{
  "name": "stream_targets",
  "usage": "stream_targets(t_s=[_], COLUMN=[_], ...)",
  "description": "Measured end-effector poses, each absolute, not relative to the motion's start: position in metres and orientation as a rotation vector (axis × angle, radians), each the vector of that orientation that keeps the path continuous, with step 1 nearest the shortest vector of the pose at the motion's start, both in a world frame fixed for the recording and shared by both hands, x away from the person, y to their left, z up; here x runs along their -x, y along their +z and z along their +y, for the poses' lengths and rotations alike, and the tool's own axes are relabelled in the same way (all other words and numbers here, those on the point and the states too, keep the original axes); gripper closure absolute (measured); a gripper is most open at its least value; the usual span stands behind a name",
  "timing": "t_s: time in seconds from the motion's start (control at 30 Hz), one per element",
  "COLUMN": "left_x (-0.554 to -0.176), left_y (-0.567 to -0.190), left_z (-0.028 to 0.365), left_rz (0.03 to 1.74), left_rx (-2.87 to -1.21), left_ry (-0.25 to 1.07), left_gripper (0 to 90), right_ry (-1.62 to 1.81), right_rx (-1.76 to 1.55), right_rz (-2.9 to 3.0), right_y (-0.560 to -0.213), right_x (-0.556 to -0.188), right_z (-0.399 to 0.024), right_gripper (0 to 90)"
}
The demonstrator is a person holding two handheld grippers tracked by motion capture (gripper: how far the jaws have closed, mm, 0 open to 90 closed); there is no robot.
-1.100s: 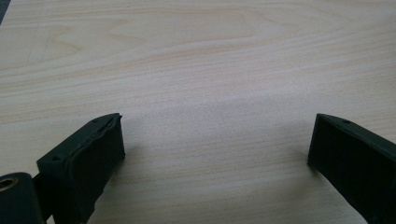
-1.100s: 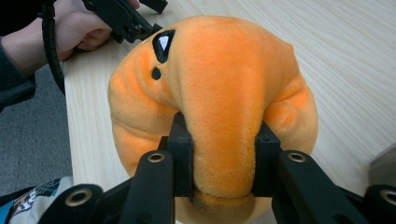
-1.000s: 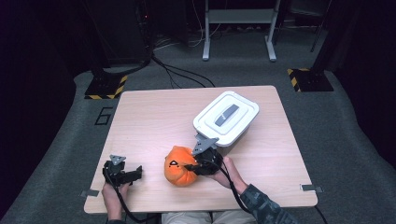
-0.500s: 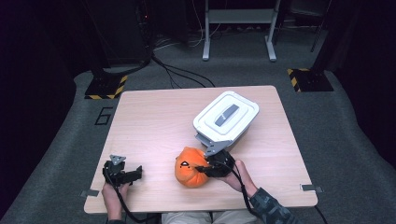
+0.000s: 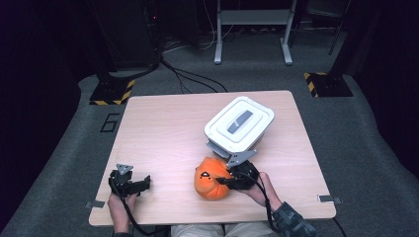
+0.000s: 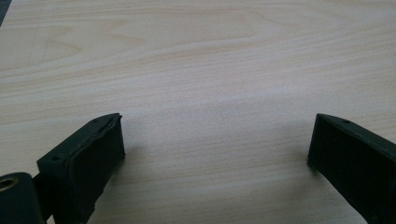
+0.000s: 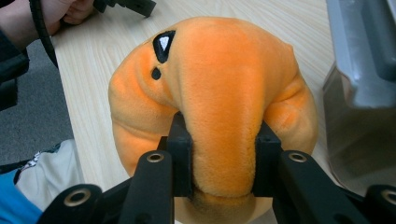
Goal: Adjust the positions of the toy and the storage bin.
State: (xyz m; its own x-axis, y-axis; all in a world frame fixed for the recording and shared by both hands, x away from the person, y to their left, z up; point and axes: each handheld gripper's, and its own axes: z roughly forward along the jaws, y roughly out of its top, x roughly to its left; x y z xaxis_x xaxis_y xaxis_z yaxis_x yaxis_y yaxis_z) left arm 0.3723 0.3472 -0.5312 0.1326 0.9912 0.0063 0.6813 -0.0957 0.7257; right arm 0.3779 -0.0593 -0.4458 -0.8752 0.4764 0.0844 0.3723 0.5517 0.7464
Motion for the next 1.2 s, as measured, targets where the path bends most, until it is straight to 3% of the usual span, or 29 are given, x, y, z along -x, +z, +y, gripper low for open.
stream_targets(t_s=[1.2], left_x=[-0.373], left_y=[-0.531], left_z=[0.348], left_rz=[1.605], left_rx=[-1.842], left_ry=[0.699], left_gripper=[3.3], right_ry=[1.174], right_rx=[-0.863], right_rz=[2.607], right_y=[-0.443], right_x=[-0.349], right_z=[-0.129], right_gripper=[67.5])
